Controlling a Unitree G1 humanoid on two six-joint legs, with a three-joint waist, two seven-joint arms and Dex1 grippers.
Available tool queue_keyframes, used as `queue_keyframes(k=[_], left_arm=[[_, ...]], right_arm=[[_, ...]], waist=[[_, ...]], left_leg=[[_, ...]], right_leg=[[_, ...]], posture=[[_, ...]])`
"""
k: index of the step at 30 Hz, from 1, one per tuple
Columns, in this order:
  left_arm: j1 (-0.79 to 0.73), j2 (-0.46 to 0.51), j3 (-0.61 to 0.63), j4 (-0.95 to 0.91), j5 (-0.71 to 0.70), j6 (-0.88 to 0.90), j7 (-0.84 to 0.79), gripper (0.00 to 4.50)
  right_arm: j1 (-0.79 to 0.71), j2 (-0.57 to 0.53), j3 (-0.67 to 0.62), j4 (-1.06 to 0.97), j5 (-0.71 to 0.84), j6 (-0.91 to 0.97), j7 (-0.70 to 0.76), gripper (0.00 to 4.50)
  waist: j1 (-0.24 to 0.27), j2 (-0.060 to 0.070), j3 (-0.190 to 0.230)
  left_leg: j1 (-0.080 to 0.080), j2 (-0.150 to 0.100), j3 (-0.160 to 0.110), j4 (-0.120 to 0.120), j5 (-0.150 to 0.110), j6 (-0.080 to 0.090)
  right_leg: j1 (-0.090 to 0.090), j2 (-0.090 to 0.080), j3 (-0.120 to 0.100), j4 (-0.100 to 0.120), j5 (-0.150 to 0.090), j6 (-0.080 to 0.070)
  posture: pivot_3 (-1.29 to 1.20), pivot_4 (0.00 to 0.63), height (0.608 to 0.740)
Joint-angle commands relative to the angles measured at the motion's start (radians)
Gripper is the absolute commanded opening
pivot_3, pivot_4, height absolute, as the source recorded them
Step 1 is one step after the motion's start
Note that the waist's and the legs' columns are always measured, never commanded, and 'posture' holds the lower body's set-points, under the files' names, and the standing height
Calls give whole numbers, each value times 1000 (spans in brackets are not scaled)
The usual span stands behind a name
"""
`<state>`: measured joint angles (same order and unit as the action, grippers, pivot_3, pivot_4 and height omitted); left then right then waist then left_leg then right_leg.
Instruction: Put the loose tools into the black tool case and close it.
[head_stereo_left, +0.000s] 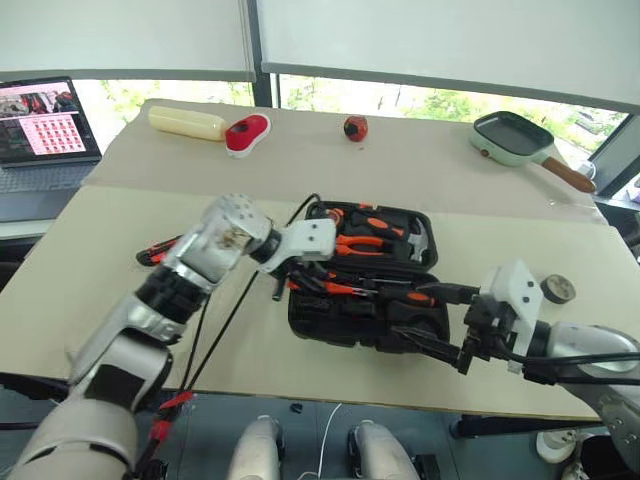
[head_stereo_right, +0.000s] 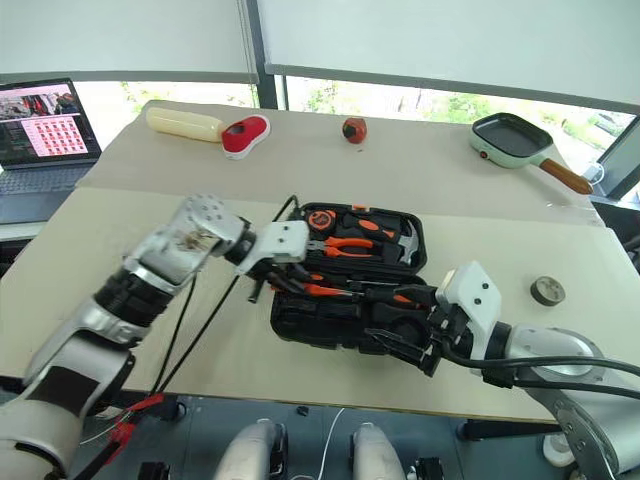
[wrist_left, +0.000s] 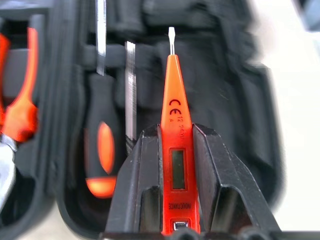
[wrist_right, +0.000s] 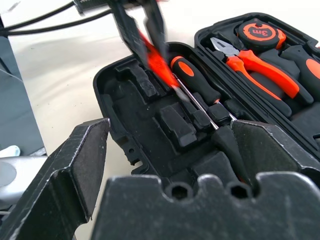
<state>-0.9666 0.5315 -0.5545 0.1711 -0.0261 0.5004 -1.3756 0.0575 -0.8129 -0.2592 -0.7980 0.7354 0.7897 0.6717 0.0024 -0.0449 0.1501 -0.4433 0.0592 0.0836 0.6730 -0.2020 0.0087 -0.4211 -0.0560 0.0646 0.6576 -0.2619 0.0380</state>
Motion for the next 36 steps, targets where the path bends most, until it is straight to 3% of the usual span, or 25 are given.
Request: queue_keyframes(k=[1, 21, 23, 28, 31, 36], left_arm=[[-18, -14, -27, -15, 43, 10, 5, 417], [-6, -94, -65, 86, 121, -18, 27, 417], [-11, -92, -53, 85, 113, -17, 18, 1417], [-48, -21, 71, 0, 6, 50, -64, 3135], [-48, 10, 124, -29, -41, 74, -76, 3135], [26, 19, 206, -27, -110, 5, -67, 1749]], right_arm=[[14, 9, -42, -41, 30, -10, -25, 4500], [12, 21, -35, -20, 35, -24, -71, 4500], [9, 23, -29, -17, 32, -25, -72, 4500], [23, 29, -15, -24, 29, -28, -71, 4500], [34, 32, -18, -25, 29, -29, -72, 4500], [46, 34, -17, -26, 28, -31, -70, 4500]], waist=[[-2, 0, 0], [2, 0, 0], [2, 0, 0], [0, 0, 0], [-3, 0, 0], [-1, 1, 0]], left_leg=[[0, 0, 0, 0, 0, 0], [-1, 0, -1, 2, 0, 0], [0, 0, -1, 2, 0, 0], [-1, 0, -1, 2, 0, 0], [-1, 0, -1, 2, 0, 0], [-1, 0, -1, 3, 0, 0]], right_leg=[[0, 0, 0, 0, 0, 0], [0, 0, 0, 1, 0, 0], [0, 0, 0, 1, 0, 0], [0, 0, 0, 2, 0, 0], [-1, 0, 0, 2, 0, 0], [0, 0, 0, 3, 0, 0]], posture=[[0, 150, 740], [0, 150, 740], [0, 150, 740], [0, 150, 740], [0, 150, 740], [0, 150, 740]])
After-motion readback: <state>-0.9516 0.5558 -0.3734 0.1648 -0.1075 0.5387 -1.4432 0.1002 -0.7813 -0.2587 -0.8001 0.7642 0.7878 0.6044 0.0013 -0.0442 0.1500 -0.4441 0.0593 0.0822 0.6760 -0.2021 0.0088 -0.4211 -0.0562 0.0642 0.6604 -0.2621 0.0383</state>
